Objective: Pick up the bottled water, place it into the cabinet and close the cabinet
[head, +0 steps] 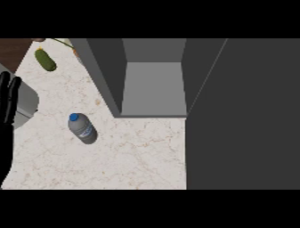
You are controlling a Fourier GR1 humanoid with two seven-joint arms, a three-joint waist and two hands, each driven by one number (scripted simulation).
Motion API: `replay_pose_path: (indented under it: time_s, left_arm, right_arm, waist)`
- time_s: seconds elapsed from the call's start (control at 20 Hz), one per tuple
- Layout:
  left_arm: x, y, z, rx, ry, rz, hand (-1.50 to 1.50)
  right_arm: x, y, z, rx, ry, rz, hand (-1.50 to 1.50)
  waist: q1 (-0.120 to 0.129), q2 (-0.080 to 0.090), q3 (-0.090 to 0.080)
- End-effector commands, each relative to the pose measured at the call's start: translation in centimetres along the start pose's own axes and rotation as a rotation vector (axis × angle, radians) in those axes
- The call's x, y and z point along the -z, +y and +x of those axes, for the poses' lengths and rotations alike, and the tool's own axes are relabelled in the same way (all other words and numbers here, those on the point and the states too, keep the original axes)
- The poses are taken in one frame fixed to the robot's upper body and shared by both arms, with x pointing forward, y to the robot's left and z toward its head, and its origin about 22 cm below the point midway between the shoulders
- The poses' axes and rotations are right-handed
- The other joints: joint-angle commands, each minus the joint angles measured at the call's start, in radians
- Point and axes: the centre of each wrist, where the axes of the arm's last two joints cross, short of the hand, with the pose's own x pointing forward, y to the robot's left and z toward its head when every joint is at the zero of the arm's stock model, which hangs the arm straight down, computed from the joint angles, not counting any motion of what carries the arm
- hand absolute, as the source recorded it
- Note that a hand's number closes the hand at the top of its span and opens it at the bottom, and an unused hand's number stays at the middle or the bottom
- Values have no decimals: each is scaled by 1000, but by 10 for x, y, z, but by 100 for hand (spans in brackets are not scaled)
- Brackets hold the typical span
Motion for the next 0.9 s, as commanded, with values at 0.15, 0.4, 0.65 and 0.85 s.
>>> replay_pose_path:
  time_s: [0.15,0.4,0.65,0.85]
  left_arm:
    - [14,-40,25,-58,21,-123,-150]
    - [-14,-60,0,-300,347,-242,-150]
    - [-11,-65,52,-341,348,-223,-150]
    - [-27,-80,76,-352,386,-225,-150]
  right_arm:
    - [-23,-13,20,-15,19,13,-150]
    - [-35,18,16,227,167,144,-150]
    - [-57,7,63,245,191,135,-150]
    - [-73,-24,59,230,184,171,-150]
  waist:
    - [-5,18,21]
    - [2,17,21]
    - [1,16,20]
    - [-3,15,22]
